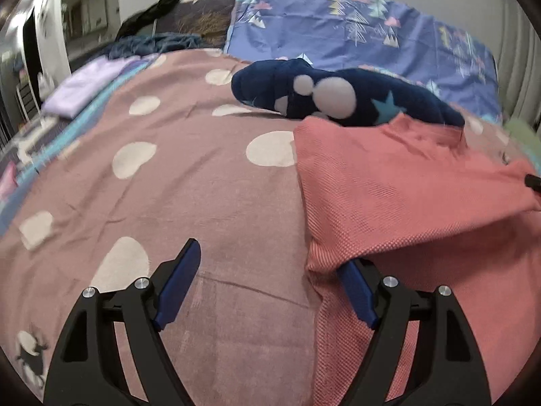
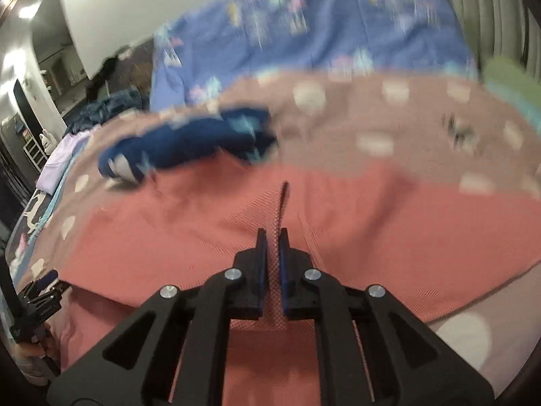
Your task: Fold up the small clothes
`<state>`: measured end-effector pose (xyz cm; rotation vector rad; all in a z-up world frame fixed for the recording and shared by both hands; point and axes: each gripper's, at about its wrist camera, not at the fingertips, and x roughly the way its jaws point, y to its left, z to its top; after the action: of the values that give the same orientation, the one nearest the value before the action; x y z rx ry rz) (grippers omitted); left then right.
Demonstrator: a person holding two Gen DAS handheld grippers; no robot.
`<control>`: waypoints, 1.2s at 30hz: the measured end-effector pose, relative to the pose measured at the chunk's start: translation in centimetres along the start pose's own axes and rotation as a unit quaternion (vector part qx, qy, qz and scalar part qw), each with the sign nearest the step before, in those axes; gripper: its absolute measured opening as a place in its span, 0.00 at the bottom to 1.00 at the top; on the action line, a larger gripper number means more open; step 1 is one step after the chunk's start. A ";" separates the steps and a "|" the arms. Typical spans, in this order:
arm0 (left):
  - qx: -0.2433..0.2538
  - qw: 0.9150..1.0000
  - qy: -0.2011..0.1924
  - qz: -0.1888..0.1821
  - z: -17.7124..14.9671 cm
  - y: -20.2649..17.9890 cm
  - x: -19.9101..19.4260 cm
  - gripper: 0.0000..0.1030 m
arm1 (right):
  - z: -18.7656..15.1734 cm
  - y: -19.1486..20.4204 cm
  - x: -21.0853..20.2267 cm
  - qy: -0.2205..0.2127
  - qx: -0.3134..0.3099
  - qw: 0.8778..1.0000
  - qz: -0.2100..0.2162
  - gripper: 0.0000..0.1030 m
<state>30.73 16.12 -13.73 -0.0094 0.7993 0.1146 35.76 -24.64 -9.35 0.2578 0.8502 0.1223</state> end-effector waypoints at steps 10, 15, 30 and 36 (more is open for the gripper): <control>0.041 0.997 -0.058 -0.043 -0.2 -1.3 -3.9 0.11 | -2.6 0.5 -3.3 -0.057 -0.023 0.998 0.028 0.16; 0.021 0.992 -0.088 -0.093 1.4 -1.7 -5.2 0.08 | -4.1 0.9 -0.9 -0.006 -0.043 0.998 0.034 0.16; 0.038 0.998 0.027 -0.053 1.4 -5.9 0.2 0.10 | -5.4 -1.1 1.4 0.014 0.001 0.998 0.058 0.18; 0.080 0.993 0.002 -0.089 3.5 -12.4 -1.3 0.11 | -5.6 0.1 1.2 0.011 -0.030 0.998 0.058 0.31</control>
<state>33.64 3.89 -10.84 0.0696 0.8061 -0.1191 32.27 -23.28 -13.70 0.2506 0.8526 0.2586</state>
